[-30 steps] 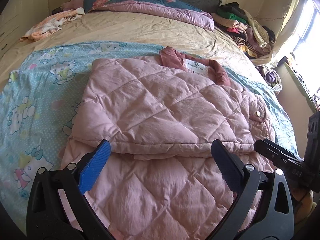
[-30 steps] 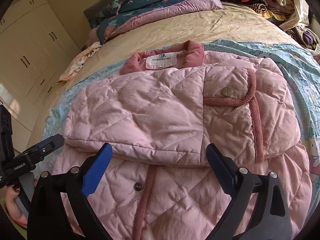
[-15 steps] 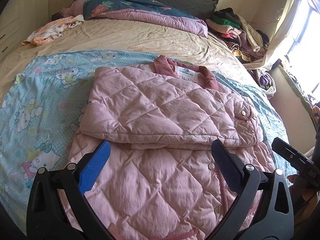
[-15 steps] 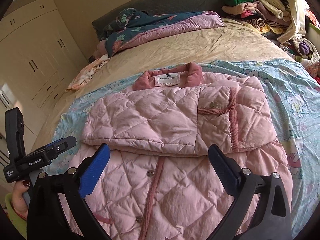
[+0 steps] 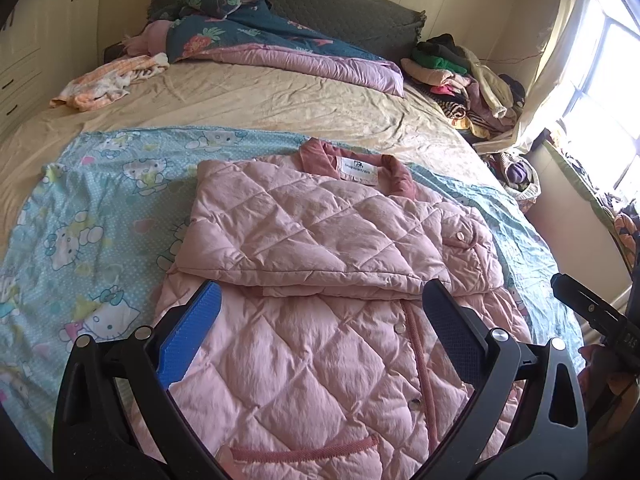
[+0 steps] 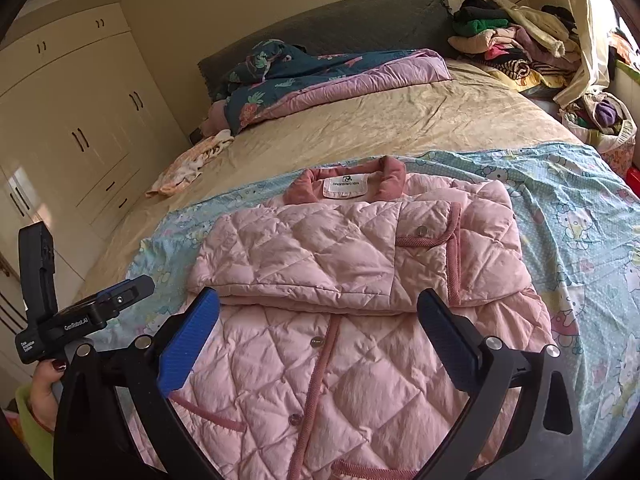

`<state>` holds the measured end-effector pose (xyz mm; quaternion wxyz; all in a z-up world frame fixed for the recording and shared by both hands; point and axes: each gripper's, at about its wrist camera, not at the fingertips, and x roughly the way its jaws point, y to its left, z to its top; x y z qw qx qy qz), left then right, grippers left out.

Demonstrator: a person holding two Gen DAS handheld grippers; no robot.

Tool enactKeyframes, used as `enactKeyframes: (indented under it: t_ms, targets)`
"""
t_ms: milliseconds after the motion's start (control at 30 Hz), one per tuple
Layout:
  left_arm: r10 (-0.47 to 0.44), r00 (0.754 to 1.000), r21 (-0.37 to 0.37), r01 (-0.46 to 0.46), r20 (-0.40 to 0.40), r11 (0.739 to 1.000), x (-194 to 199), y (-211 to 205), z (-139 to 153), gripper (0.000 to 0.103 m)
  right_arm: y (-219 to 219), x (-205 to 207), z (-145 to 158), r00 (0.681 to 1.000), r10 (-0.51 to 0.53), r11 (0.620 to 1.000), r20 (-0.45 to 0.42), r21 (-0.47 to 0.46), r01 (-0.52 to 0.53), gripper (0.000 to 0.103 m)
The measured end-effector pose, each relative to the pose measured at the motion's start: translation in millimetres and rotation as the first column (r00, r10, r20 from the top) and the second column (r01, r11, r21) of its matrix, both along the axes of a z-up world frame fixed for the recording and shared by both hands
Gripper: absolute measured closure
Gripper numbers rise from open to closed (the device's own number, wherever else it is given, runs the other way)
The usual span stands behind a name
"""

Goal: Fold large clothes

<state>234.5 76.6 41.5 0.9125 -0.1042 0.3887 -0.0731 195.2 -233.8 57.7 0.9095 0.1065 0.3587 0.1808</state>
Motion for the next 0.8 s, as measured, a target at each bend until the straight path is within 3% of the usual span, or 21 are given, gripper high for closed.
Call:
enactKeyframes:
  t_ms: [800]
  targets:
    - [0.003,0.998,0.021,-0.004,0.065,1.0,-53,5,13,0.008,-10,-61,18,0.999,0.01,1.0,0.051,0.001,-0.01,0.004]
